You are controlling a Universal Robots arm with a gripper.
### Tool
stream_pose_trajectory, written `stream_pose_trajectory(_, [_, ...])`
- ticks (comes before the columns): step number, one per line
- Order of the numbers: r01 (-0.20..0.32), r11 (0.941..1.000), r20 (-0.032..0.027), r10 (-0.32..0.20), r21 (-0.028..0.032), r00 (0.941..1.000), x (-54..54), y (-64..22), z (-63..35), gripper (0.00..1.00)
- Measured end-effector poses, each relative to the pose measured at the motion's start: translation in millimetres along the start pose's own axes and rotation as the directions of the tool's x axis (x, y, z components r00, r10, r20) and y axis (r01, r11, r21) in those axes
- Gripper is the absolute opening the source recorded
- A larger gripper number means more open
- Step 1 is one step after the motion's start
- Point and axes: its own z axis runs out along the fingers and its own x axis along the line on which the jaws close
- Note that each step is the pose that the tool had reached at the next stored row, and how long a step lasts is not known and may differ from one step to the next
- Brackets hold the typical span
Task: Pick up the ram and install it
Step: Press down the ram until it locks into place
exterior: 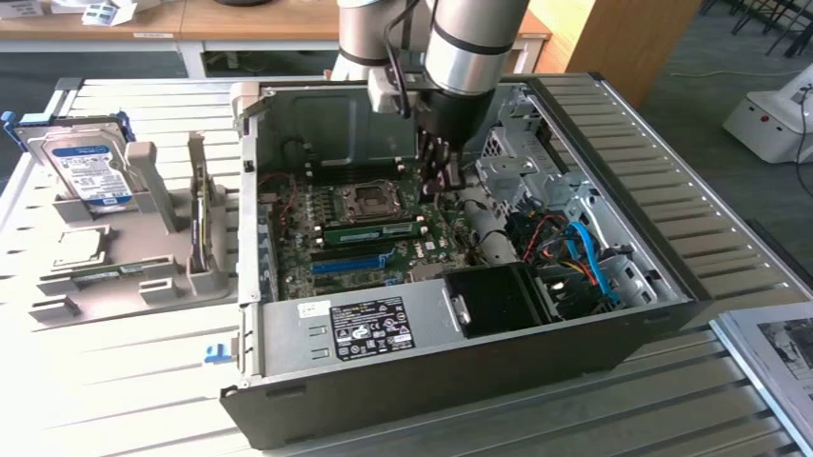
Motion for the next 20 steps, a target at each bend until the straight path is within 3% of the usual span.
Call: stream_pose_trajectory(20, [0.0, 1.0, 0.0, 0.0, 0.0, 1.0, 0.6, -0.7, 14.7, 0.1])
